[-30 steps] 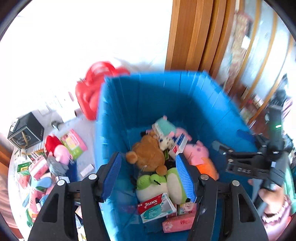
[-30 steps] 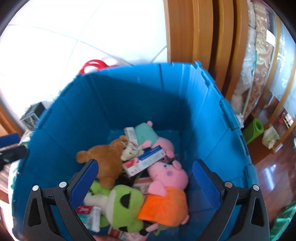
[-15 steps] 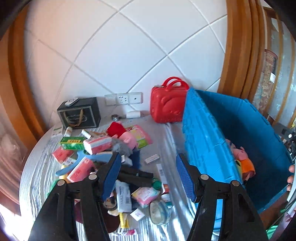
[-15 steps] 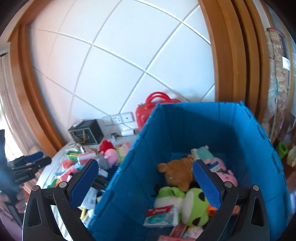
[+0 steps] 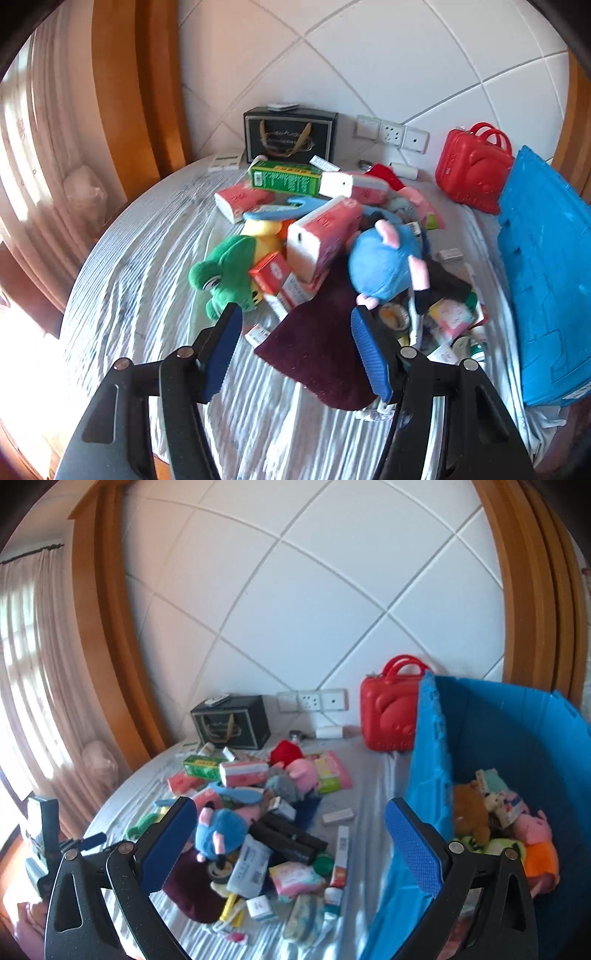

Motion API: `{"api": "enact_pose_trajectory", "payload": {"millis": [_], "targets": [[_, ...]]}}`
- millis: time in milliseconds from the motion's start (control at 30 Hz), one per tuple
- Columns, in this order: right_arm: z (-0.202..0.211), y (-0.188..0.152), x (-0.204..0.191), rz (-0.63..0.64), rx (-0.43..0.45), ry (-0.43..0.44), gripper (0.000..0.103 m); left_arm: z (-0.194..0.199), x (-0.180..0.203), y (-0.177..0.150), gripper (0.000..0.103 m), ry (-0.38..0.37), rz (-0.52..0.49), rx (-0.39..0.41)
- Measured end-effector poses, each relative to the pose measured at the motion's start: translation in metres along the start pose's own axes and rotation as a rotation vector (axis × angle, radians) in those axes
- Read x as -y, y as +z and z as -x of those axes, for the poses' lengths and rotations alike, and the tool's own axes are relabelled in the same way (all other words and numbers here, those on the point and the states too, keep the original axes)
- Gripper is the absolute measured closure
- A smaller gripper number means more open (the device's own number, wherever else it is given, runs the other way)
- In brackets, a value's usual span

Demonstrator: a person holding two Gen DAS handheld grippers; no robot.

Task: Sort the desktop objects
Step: 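Withdraw both tools from the crate back to the pile, then grasp the white medicine box with the left tool while the right tool grasps the clear tape roll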

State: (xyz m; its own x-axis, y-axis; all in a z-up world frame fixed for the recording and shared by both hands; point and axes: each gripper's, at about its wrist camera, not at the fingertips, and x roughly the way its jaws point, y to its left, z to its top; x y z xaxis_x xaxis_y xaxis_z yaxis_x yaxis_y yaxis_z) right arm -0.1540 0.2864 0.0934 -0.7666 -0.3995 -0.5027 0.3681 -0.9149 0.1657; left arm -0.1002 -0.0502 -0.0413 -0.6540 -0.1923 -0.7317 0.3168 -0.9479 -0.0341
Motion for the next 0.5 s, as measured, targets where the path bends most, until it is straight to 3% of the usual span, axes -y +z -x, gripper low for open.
{"api": "enact_pose_trajectory", "payload": {"millis": [100,267,500], "targets": [[-0.024,-0.024,-0.024,0.021,-0.056,0.027,0.0,-0.018,-0.01,-0.024,0.042,0.01,0.01,-0.038],[-0.063,-0.077,-0.041,-0.01,-0.132,0.058,0.0,-0.037,0.003,-0.052,0.042,-0.049,-0.026,-0.08],[-0.113,-0.161,-0.018,-0.148,-0.255,-0.073,0.0,-0.067,0.05,-0.078,0.042,-0.126,-0.151,-0.094]]}}
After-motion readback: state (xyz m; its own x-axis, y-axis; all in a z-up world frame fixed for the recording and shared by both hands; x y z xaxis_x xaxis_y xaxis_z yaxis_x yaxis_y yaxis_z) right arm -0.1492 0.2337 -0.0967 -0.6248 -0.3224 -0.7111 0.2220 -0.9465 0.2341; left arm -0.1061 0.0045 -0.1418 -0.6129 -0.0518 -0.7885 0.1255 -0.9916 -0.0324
